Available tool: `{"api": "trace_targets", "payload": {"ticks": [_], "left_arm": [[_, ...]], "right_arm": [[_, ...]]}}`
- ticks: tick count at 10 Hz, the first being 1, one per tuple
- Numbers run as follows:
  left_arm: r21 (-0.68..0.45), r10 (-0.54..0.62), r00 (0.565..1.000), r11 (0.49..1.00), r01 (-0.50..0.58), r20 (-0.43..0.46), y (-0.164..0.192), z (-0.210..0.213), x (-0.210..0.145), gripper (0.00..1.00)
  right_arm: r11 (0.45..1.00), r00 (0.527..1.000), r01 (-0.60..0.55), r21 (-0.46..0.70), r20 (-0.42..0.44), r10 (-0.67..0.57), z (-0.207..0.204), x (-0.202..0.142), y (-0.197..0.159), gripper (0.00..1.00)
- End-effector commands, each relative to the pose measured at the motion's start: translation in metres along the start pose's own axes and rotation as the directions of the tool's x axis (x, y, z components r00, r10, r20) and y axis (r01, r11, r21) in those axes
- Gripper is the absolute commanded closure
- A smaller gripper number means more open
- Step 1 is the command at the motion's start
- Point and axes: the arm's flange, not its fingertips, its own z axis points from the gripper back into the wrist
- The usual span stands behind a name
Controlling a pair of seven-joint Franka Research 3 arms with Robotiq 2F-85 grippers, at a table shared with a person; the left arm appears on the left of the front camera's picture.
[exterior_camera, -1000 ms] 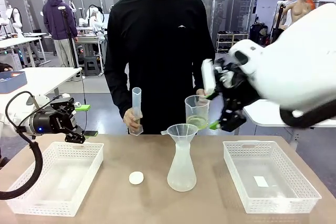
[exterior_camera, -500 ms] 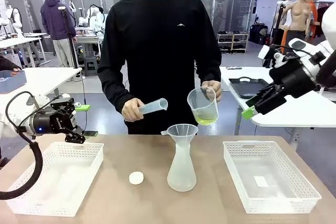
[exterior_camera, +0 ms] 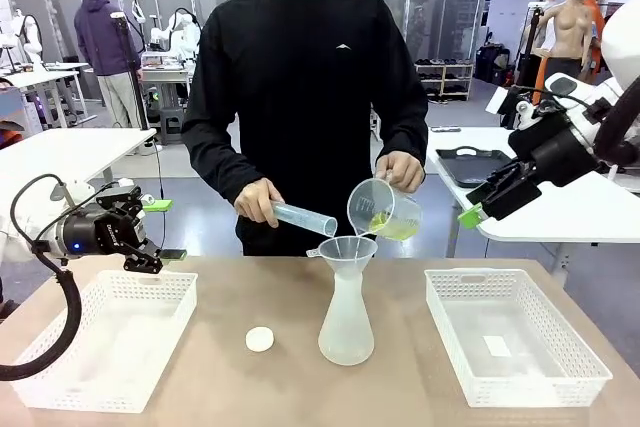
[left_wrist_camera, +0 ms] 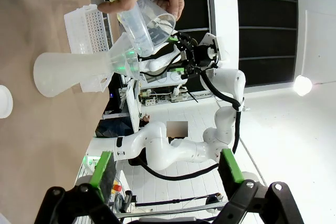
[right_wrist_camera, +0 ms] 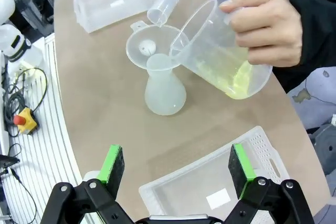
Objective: Prepare the solutions needed for the experiment.
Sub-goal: Once the solution is in the Big flask , pick up the Plastic Funnel and place it back into the right Organizing basket.
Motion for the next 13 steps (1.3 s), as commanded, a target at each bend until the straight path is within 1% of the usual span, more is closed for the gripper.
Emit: {"api": "trace_targets", "payload": {"ticks": [1,2,3,4,5,6,7,8,9,11,12,13], "left_arm": [[-0.007,0.004,1.0,1.0,-0.004,0.005,-0.002,-0.001,0.0,0.0],[-0.007,0.004,1.0,1.0,-0.004,0.005,-0.002,-0.001,0.0,0.0],[-0.007,0.004,1.0,1.0,-0.004,0.005,-0.002,-0.001,0.0,0.0],[-0.007,0.004,1.0,1.0,-0.004,0.005,-0.002,-0.001,0.0,0.0],[-0.007,0.004,1.0,1.0,-0.004,0.005,-0.002,-0.001,0.0,0.0],[-0.007,0.004,1.0,1.0,-0.004,0.005,-0.002,-0.001,0.0,0.0],[-0.007,0.004,1.0,1.0,-0.004,0.005,-0.002,-0.001,0.0,0.0],[-0.007,0.004,1.0,1.0,-0.004,0.005,-0.002,-0.001,0.0,0.0],[-0.007,0.004,1.0,1.0,-0.004,0.005,-0.002,-0.001,0.0,0.0],[-0.007,0.004,1.0,1.0,-0.004,0.005,-0.002,-0.001,0.0,0.0],[-0.007,0.004,1.0,1.0,-0.004,0.005,-0.002,-0.001,0.0,0.0],[-0.007,0.004,1.0,1.0,-0.004,0.005,-0.002,-0.001,0.0,0.0]], "right_arm": [[0.978,0.974,0.206,0.04,-0.104,-0.201,-0.016,-0.001,-0.026,0.0],[0.942,0.938,0.333,0.045,-0.117,-0.326,-0.026,-0.005,-0.052,0.0],[0.915,0.916,0.391,0.1,-0.133,-0.378,-0.035,-0.011,-0.076,0.0],[0.869,0.898,0.439,0.23,-0.127,-0.42,-0.045,-0.02,-0.088,0.0],[0.777,0.851,0.519,0.357,-0.133,-0.508,-0.053,-0.033,-0.094,0.0],[0.662,0.779,0.599,0.45,-0.138,-0.612,-0.059,-0.042,-0.1,0.0],[0.617,0.765,0.585,0.526,-0.105,-0.635,-0.064,-0.049,-0.105,0.0],[0.564,0.753,0.567,0.6,-0.099,-0.651,-0.067,-0.056,-0.109,0.0],[0.506,0.717,0.574,0.644,-0.097,-0.69,-0.07,-0.066,-0.11,0.0],[0.426,0.638,0.59,0.685,-0.073,-0.766,-0.07,-0.081,-0.109,0.0],[0.401,0.6,0.589,0.701,-0.047,-0.798,-0.069,-0.088,-0.109,0.0],[0.369,0.544,0.608,0.703,-0.03,-0.838,-0.067,-0.097,-0.108,0.0]]}}
